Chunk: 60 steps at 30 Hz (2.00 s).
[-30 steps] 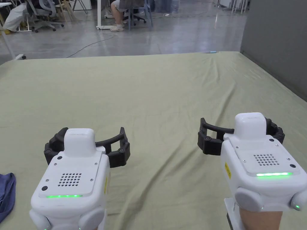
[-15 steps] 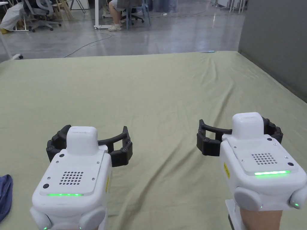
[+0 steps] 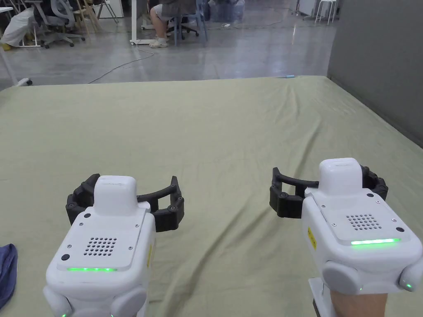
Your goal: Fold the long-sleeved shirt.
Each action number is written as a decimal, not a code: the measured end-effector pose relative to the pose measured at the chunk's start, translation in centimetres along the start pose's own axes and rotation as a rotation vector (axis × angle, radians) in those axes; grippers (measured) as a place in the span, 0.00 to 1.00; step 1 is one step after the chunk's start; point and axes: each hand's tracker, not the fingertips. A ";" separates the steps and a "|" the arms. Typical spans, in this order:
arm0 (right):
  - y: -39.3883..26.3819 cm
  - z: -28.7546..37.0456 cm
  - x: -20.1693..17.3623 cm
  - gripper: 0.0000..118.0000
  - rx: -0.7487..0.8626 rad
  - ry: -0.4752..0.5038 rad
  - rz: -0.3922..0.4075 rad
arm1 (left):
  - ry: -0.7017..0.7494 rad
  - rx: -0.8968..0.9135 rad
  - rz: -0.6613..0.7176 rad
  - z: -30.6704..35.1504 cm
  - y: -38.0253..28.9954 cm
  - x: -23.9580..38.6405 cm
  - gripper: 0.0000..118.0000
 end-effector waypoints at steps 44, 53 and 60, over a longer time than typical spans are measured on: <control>2.1 0.0 -2.5 0.97 -0.130 -0.079 -0.086 | 0.020 -0.022 0.028 0.0 -0.7 -1.0 1.00; 1.7 -0.4 -0.9 1.00 -0.175 0.098 -0.122 | 0.027 -0.033 0.028 -0.1 -0.9 -1.1 1.00; 0.4 -0.7 -1.2 1.00 -0.157 0.008 -0.046 | 0.021 -0.037 0.032 -0.1 -0.8 -1.0 1.00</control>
